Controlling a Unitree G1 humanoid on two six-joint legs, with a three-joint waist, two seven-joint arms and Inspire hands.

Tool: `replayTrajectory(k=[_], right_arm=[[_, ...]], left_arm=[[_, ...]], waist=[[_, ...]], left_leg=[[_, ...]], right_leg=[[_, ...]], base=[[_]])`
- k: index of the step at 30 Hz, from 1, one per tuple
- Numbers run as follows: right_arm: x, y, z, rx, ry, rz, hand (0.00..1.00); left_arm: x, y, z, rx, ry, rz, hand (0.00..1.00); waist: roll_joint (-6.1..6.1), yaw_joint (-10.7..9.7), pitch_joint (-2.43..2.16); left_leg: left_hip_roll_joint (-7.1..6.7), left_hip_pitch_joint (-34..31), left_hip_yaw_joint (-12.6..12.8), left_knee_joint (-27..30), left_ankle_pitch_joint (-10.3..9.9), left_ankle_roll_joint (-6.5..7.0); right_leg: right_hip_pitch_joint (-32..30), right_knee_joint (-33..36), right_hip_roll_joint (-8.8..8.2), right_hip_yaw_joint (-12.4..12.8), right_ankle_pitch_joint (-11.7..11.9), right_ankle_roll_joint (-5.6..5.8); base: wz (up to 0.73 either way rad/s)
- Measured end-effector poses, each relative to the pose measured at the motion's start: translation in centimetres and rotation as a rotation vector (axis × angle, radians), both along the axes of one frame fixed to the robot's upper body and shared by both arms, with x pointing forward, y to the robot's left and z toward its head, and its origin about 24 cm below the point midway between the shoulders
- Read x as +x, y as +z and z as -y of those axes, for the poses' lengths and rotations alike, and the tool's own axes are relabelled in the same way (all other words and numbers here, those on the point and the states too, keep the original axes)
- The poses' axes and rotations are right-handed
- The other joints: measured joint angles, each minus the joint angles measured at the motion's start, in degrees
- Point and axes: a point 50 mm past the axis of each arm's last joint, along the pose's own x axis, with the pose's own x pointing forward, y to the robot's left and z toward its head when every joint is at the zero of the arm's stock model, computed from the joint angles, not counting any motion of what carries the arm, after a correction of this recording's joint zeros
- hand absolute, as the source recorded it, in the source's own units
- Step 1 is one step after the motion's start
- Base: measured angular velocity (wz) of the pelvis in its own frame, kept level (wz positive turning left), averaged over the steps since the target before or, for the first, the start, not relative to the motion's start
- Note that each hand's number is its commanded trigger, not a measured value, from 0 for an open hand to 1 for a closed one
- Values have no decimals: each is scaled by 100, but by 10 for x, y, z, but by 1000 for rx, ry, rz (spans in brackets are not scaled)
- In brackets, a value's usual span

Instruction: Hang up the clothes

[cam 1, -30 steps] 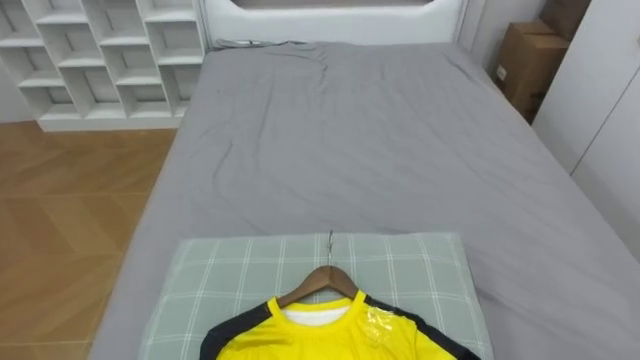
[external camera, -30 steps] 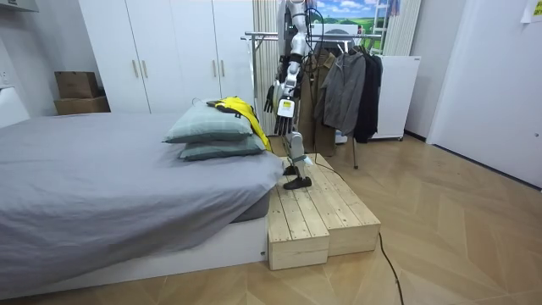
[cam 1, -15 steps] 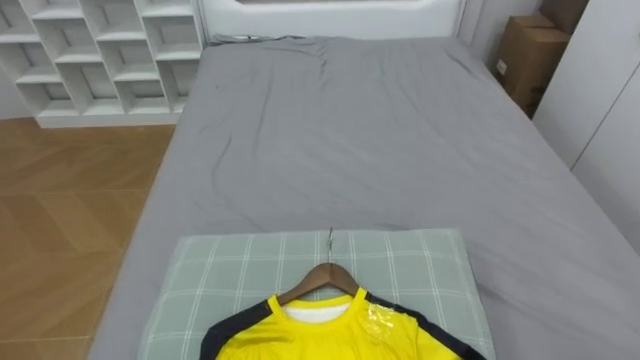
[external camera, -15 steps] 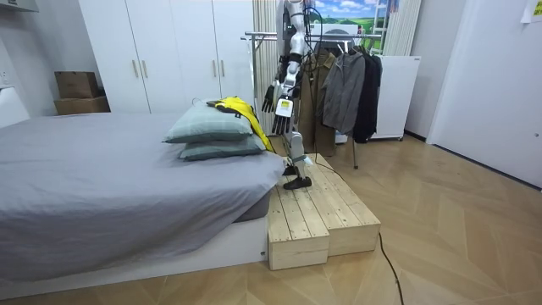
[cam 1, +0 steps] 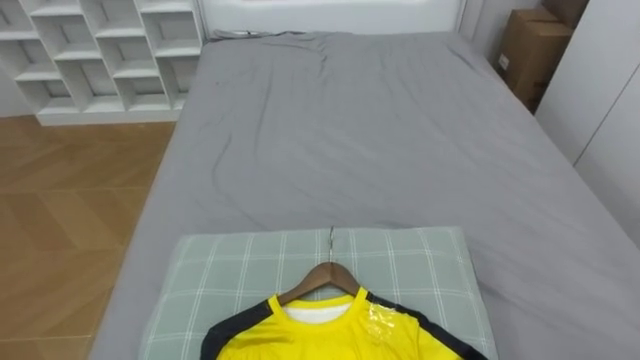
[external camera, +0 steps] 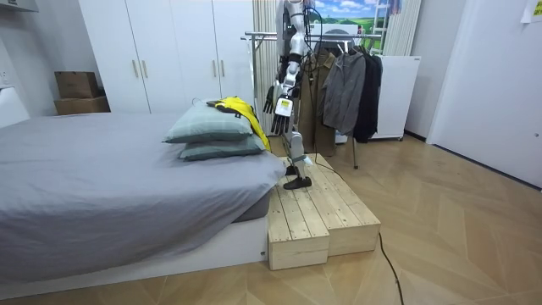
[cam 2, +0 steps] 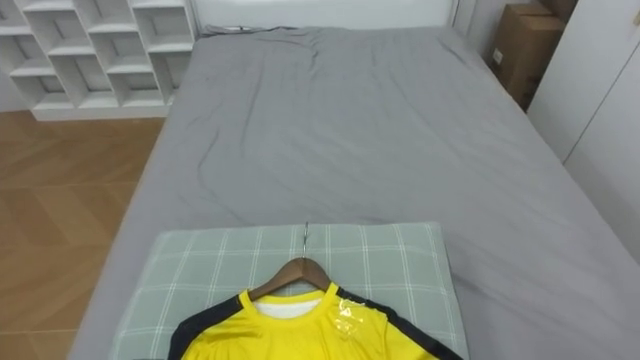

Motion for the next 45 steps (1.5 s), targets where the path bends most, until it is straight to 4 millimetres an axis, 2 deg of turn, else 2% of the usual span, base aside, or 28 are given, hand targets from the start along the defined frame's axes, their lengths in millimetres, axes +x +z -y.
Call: replayTrajectory(k=[8,12,16,21,24,32,37,45], right_arm=[[-7,-1,1,6,-46,-18,0],[-7,0,4,-18,-62,-19,0],[-8,0,5,-29,-68,-20,0],[-9,-1,6,-41,-74,-30,0],[-9,-1,5,-41,-72,-30,0],[-8,-1,6,-55,-84,-27,0],[-8,-1,6,-55,-83,-29,0],[-2,0,5,-53,-58,-16,0]], left_arm=[[-5,5,-14,147,105,31,0],[-4,11,-27,276,174,56,0],[-1,16,-33,388,184,79,0],[8,23,-38,518,167,124,0],[15,28,-38,579,135,164,0],[47,40,-28,658,21,322,0],[57,46,-23,708,-50,389,0],[78,58,-13,758,-147,516,0]], waist=[[-24,34,6],[25,38,9],[61,13,5],[52,-48,5],[42,-80,3],[33,-151,2],[10,-192,-14],[34,-284,0]], left_leg=[[1,112,-6,0,0,1],[5,120,-13,0,-3,4],[1,111,-100,-26,-7,11],[-8,105,-248,-70,-8,13],[-12,93,-296,-65,-7,13],[-11,80,-292,-41,-7,13],[-15,97,-280,-31,-6,14],[-19,87,-282,-33,-6,14]], right_leg=[[91,13,1,4,0,0],[85,15,2,-10,0,-1],[90,28,2,-109,1,-1],[126,15,1,-215,2,-2],[137,9,-3,-274,1,-2],[133,13,0,-243,-1,-5],[142,9,4,-192,-1,-5],[129,-8,4,-177,-3,-3]], base=[[0],[0],[10],[15],[10],[0],[-4],[0]])
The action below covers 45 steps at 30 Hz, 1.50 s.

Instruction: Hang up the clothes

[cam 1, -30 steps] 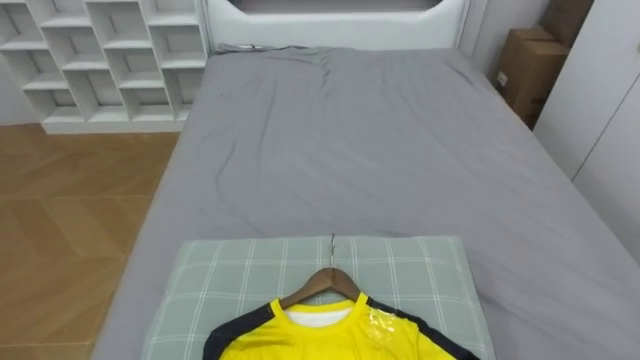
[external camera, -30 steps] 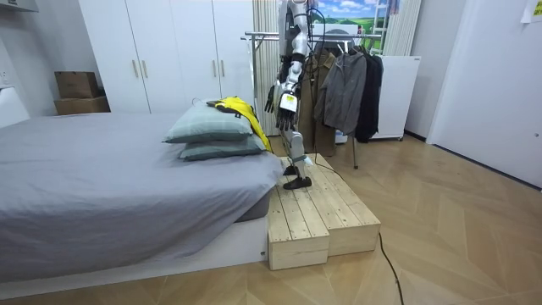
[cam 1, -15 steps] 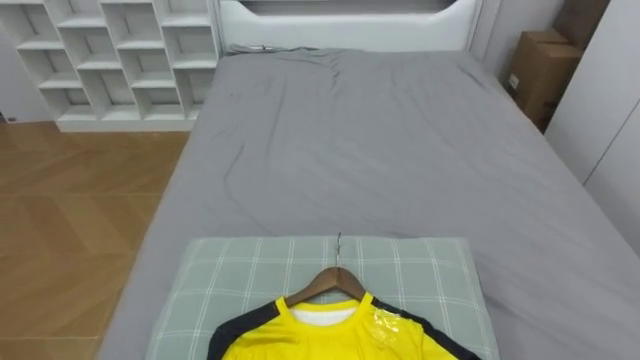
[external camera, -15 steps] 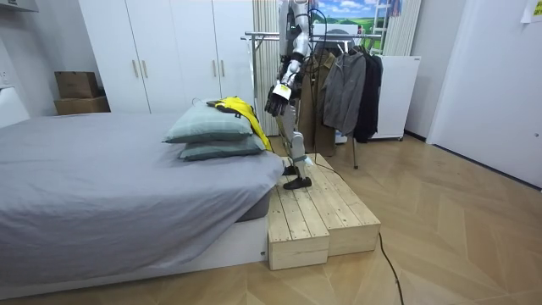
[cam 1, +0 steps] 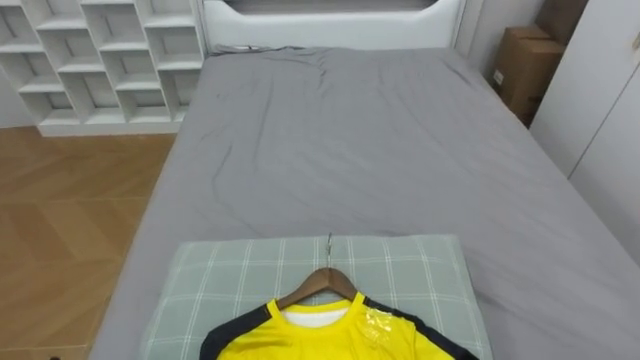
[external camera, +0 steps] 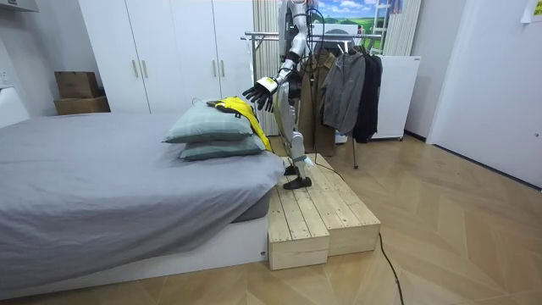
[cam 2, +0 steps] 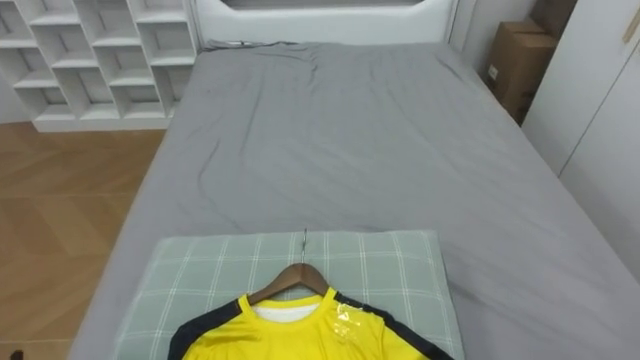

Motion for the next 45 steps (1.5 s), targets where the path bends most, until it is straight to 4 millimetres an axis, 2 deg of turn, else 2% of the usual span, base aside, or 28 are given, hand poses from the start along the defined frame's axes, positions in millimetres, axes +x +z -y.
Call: replayTrajectory(k=[6,13,24,29,45], right_arm=[[5,1,-1,16,31,10,0],[7,1,-1,16,34,14,0],[10,1,0,13,35,19,0],[9,1,0,13,36,18,0],[8,1,0,-9,38,10,0]], left_arm=[[21,9,6,49,-95,45,0],[24,7,16,64,-177,31,0],[26,8,20,62,-206,30,0],[38,12,23,88,-259,48,0],[45,13,29,116,-355,23,0]], waist=[[6,-49,4],[0,-76,-4],[29,-175,13],[19,-200,14],[8,-179,1]], left_leg=[[-1,-11,11,-4,0,0],[-1,-37,7,-4,0,0],[-1,-19,-6,-4,0,0],[-1,-20,-4,-2,0,0],[0,-82,7,2,0,0]], right_leg=[[-19,0,0,16,-1,2],[-40,-9,3,23,-1,2],[-33,1,2,27,-2,2],[-40,6,2,33,-3,2],[-102,12,3,27,-1,1]], base=[[0],[0],[0],[0],[0]])
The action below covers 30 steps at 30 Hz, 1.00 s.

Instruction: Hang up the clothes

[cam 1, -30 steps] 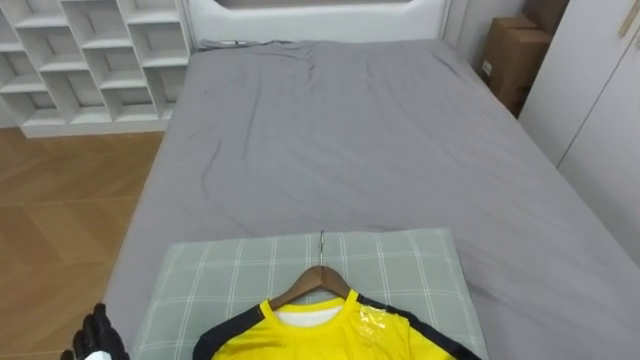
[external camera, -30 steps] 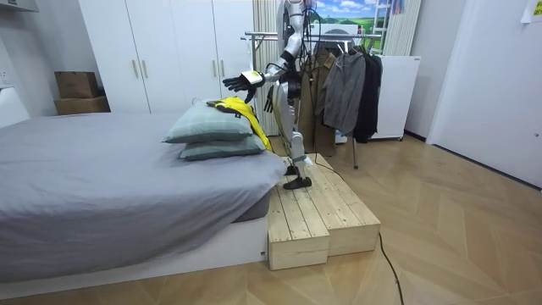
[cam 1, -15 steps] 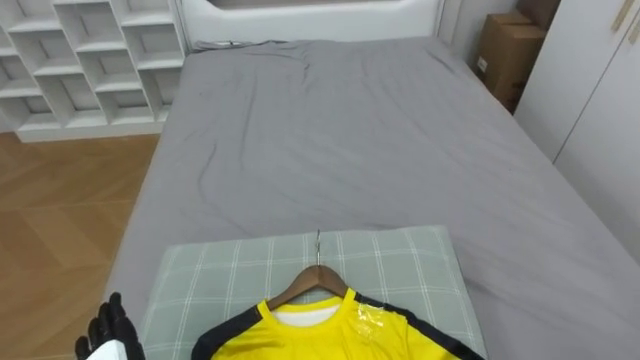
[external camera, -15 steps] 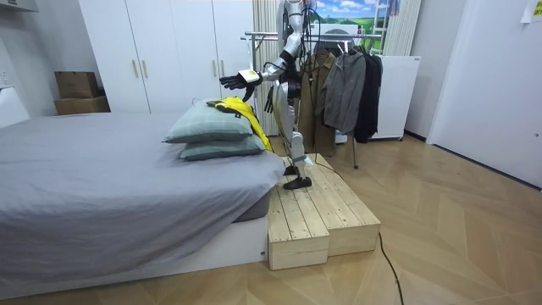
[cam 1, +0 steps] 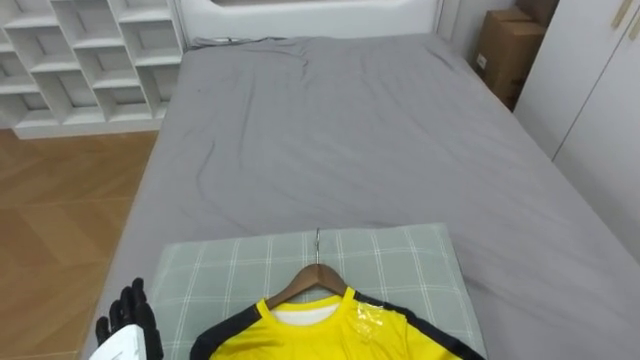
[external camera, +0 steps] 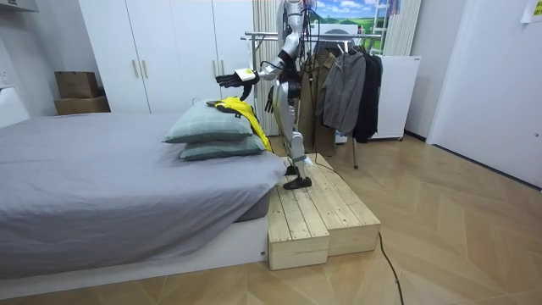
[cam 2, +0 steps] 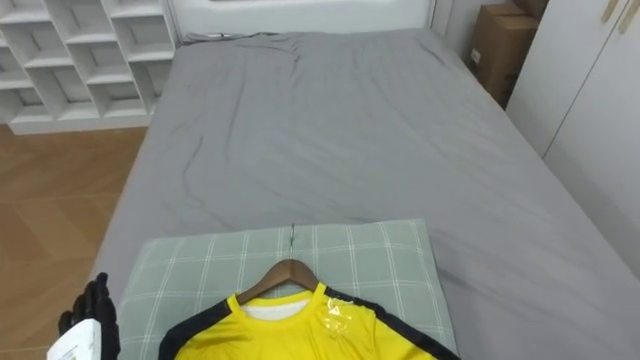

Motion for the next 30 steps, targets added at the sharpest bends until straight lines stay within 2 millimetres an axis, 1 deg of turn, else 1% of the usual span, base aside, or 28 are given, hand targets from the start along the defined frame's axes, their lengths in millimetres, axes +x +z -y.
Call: replayTrajectory(k=[5,7,11,18,25,30], right_arm=[[0,0,0,1,-2,0,0],[0,0,0,0,-2,1,0],[-1,0,0,-7,-5,-1,0],[-1,0,0,-6,-7,-4,0],[-2,0,0,-3,-21,-5,0],[-1,0,1,-6,-20,-7,0]], left_arm=[[0,0,1,10,-15,-4,0],[0,0,1,9,-18,-5,0],[1,0,1,10,-19,-4,0],[2,1,2,13,-24,-1,0],[7,2,7,47,-85,1,0],[9,2,8,75,-116,-20,0]], waist=[[2,-13,2],[5,-13,4],[12,-23,8],[9,-61,8],[12,-66,8],[17,-197,15]], left_leg=[[9,50,43,-7,0,0],[12,75,97,-11,0,0],[3,73,115,-15,0,0],[5,77,113,-14,0,0],[10,79,114,-13,0,0],[7,83,124,-17,0,0]], right_leg=[[16,30,3,18,2,-2],[18,41,5,69,2,-3],[6,5,5,141,1,-1],[6,9,6,144,2,-1],[8,20,8,149,3,-1],[9,13,11,176,3,-1]], base=[[-3],[-12],[-10],[-1],[0],[-2]])
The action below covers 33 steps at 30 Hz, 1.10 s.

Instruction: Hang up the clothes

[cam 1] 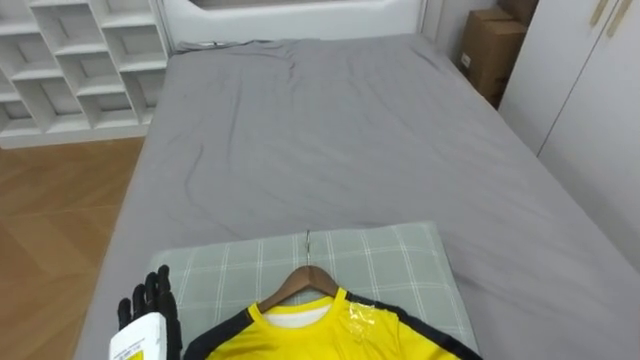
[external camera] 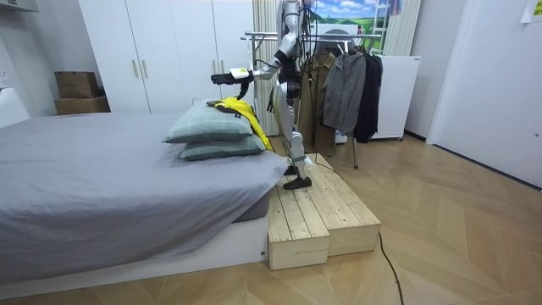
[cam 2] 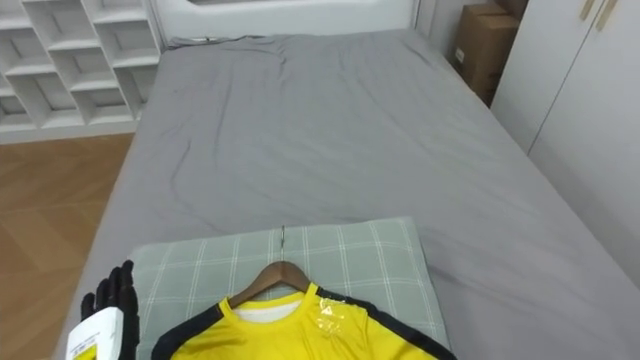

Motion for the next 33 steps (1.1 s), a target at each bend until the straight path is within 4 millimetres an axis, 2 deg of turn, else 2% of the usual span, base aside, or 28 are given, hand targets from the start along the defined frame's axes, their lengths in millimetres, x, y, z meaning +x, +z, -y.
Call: replayTrajectory(k=[6,10,13,16,20,24,30,33], right_arm=[[-3,0,1,-7,-7,-9,0],[-8,0,6,-17,-48,-33,0],[-11,0,8,-32,-54,-43,0],[-10,1,11,-41,-51,-45,0],[-8,2,17,-68,-48,-46,0],[-11,2,17,-70,-57,-65,0],[-7,2,19,-69,-45,-83,0],[1,3,19,-71,-22,-76,0]], left_arm=[[-1,-3,1,29,-24,-47,0],[2,-3,1,43,-32,-68,0],[11,1,4,67,-60,-65,0],[25,7,4,78,-65,-38,0],[37,8,4,95,-81,-44,0],[46,9,8,110,-115,-51,0],[62,17,-3,161,-113,-51,0],[78,28,-10,193,-111,-26,0]], waist=[[21,-123,11],[81,-174,42],[148,-177,64],[193,-282,58],[251,-436,20],[266,-555,15],[278,-654,21],[286,-618,37]], left_leg=[[9,34,44,-24,0,0],[11,12,148,-32,0,0],[15,-63,191,-31,0,0],[20,-135,205,-29,1,0],[23,-215,243,-26,1,0],[44,-363,251,-19,1,1],[88,-540,360,-7,1,1],[114,-681,483,25,1,1]], right_leg=[[-3,2,18,95,2,-3],[-35,-1,17,123,2,-2],[-139,33,17,142,3,0],[-216,104,17,147,4,0],[-302,109,20,182,5,0],[-519,234,34,195,16,-8],[-824,400,83,324,50,-29],[-996,409,107,382,102,-34]], base=[[-7],[-4],[-5],[-2],[-5],[-1],[-14],[-18]])
